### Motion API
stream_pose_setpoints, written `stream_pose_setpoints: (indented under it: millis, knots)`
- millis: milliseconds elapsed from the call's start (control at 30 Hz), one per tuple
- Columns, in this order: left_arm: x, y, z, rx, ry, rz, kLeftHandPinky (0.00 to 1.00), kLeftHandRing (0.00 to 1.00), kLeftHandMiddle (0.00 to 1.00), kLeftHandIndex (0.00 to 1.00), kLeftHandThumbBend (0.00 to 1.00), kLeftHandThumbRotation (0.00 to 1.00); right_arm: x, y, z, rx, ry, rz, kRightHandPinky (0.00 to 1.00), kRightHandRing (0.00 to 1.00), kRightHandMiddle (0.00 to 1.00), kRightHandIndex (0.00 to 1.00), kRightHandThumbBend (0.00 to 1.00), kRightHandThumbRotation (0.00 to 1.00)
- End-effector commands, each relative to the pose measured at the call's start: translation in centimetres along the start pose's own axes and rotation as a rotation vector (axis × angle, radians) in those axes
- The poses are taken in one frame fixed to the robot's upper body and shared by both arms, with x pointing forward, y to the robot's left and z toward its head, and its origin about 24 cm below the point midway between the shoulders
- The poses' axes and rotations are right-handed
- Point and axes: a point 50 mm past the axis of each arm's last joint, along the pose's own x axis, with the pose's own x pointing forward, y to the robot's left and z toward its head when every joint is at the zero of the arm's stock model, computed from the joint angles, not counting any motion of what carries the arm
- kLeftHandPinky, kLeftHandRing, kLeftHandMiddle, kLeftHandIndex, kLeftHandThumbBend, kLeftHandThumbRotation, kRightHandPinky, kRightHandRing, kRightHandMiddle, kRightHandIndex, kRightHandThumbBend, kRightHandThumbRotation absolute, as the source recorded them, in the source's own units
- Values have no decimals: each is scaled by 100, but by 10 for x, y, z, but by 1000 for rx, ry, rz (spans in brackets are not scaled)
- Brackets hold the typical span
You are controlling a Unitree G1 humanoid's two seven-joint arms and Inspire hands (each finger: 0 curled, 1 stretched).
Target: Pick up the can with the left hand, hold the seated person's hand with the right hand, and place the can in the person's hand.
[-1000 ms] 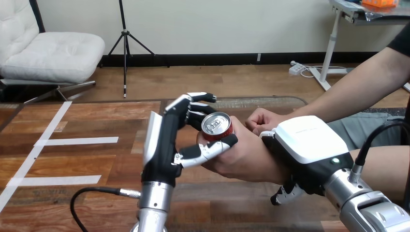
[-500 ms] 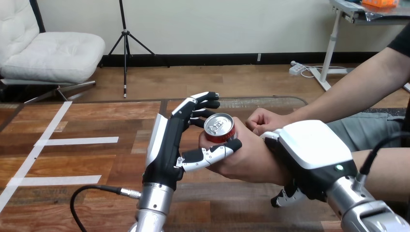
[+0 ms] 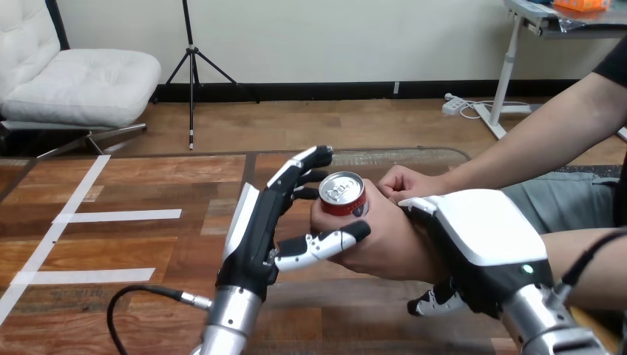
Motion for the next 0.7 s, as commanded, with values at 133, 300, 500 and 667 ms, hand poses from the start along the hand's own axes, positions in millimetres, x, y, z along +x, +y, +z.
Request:
stream_pose_setpoints:
  millis: [133,300,500,667]
  knots:
    - [7,11,14,-2,-72,16,73,80,83,82,88,36,-5,-17,-2,77,30,-142,78,84,83,81,86,3]
    - [5,12,14,7,-66,15,73,80,82,82,88,36,-9,-16,-4,124,45,-166,78,84,83,82,85,3]
    - [2,12,13,3,-48,23,73,80,81,81,87,36,-15,-12,-9,178,64,-205,78,84,82,81,84,3]
    - [-1,13,12,-1,-35,29,72,79,81,80,87,35,-18,-9,-11,189,82,-212,79,84,82,81,83,2]
